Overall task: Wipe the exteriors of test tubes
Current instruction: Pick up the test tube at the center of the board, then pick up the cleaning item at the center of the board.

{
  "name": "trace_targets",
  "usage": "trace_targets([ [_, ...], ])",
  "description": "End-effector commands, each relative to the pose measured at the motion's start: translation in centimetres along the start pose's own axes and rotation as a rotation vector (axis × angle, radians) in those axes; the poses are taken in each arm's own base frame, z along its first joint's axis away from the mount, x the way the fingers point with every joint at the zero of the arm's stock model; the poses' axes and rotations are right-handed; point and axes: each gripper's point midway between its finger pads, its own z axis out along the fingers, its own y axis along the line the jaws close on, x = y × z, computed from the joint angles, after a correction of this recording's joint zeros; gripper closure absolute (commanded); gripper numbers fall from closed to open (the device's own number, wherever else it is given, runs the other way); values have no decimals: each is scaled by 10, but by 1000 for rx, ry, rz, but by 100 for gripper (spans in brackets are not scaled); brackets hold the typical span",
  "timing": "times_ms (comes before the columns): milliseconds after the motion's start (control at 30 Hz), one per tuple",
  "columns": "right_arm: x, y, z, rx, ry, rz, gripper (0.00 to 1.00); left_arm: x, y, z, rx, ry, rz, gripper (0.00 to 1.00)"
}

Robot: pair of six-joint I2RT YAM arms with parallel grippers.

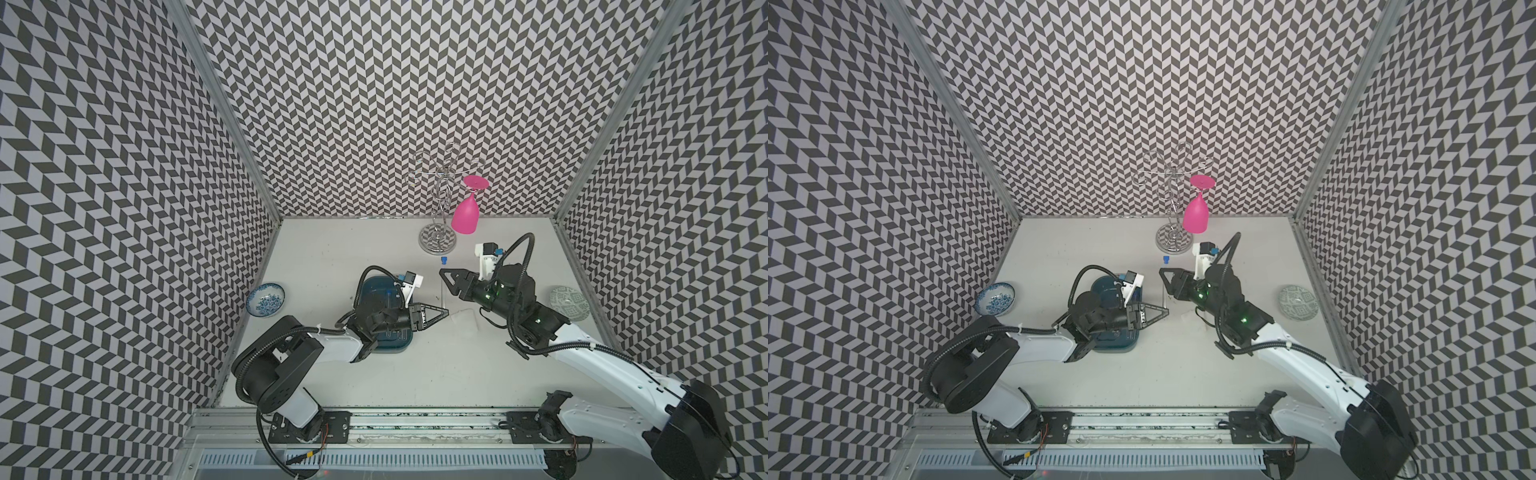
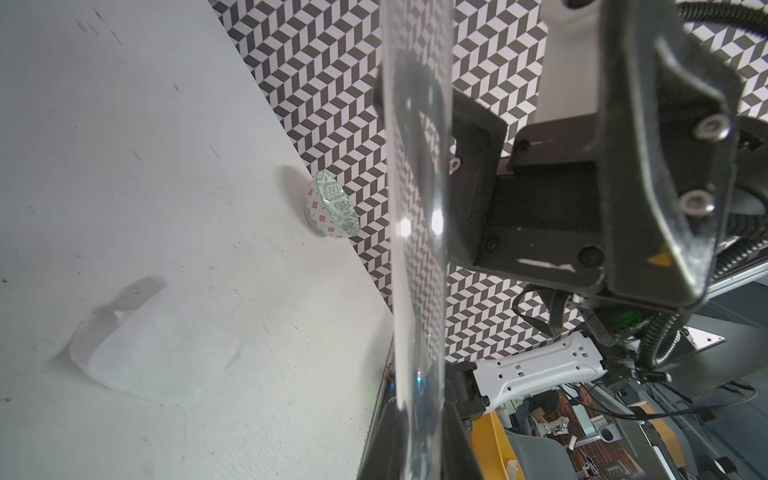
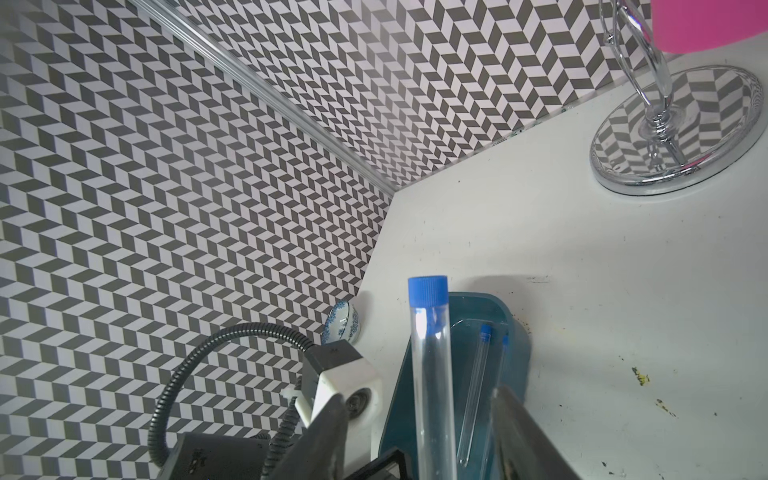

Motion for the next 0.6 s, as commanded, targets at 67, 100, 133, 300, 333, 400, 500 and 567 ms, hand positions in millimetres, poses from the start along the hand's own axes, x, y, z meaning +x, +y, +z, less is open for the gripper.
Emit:
trace_targets([
  [67, -18, -2, -22, 35, -105, -25, 40, -12, -3, -11, -18, -44, 29, 90],
  [100, -20, -5, -26, 49, -120, -26, 40, -13, -3, -13, -21, -48, 29, 89],
  [133, -23, -8, -32, 65, -140, -29, 39, -14, -2, -16, -27, -52, 32, 89],
  [300, -25, -32, -49, 167, -157, -53, 38, -18, 3, -26, -72, -60, 55, 89],
  [333, -23, -39, -50, 187, -146, -60, 38, -18, 3, -28, -82, -57, 61, 89],
  [400, -15, -55, -50, 238, -108, -69, 39, -20, 4, -31, -105, -58, 79, 89],
  [500, 3, -80, -42, 323, -27, -96, 41, -22, 4, -38, -149, -61, 110, 89],
  [567, 18, -93, -33, 356, 44, -122, 44, -23, 6, -43, -183, -65, 131, 88],
])
